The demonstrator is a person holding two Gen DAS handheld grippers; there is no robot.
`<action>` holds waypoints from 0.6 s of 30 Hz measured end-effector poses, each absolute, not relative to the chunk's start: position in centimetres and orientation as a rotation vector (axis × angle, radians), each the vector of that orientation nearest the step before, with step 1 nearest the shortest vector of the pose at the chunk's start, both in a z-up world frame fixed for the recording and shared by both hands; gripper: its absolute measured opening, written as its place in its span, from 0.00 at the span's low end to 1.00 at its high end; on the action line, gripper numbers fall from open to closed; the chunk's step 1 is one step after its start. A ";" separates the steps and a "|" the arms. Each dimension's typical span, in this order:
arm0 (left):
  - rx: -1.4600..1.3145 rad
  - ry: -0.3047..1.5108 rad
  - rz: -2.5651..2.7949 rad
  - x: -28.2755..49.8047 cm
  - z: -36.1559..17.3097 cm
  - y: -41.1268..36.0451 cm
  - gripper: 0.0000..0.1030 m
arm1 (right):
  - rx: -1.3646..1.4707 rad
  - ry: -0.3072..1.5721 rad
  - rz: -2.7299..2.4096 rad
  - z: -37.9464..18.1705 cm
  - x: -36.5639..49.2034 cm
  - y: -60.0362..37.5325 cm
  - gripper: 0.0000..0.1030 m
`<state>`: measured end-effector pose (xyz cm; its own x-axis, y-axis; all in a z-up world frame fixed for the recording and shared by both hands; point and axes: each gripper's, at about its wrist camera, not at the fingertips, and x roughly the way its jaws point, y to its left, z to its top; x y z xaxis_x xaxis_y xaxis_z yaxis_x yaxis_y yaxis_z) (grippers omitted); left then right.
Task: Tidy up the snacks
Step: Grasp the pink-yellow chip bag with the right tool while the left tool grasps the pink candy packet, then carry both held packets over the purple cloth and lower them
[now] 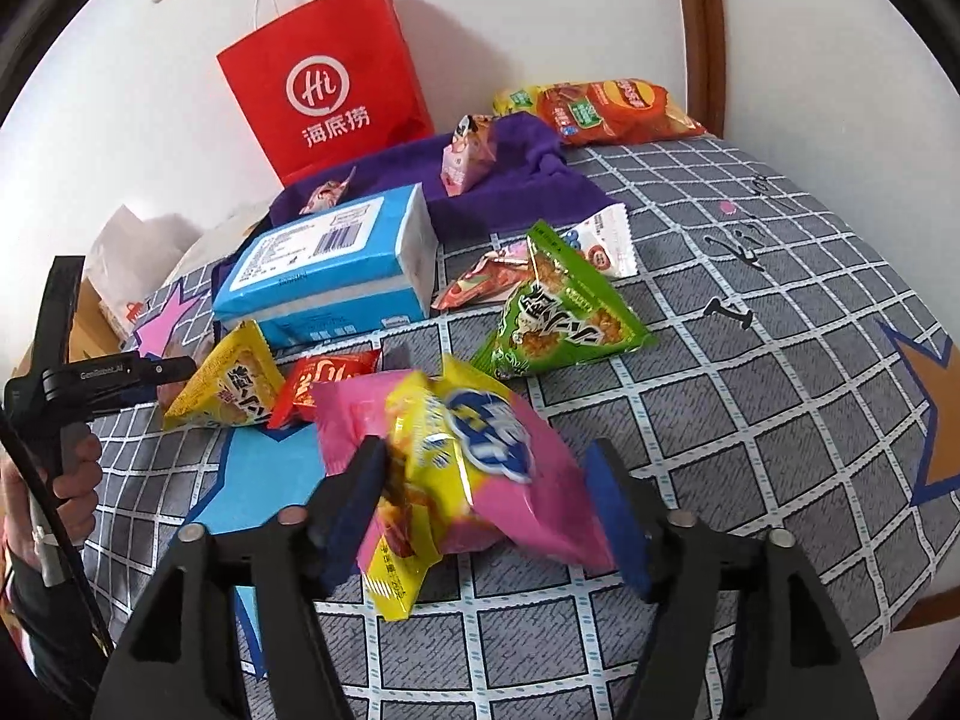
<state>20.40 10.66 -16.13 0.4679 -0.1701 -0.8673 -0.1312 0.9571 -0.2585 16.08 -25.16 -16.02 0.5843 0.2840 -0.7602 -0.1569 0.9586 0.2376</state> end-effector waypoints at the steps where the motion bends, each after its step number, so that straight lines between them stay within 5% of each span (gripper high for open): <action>1: -0.303 1.086 -0.024 20.4 -16.1 10.7 0.51 | 0.147 0.910 0.258 -16.1 16.1 -25.1 0.67; 4: -0.312 1.086 -0.047 20.4 -16.1 11.1 0.39 | 0.137 0.922 0.257 -16.5 16.6 -24.6 0.72; 18: -0.307 1.030 -0.127 18.6 -12.6 11.5 0.36 | 0.146 0.940 0.282 -15.7 17.4 -23.1 0.59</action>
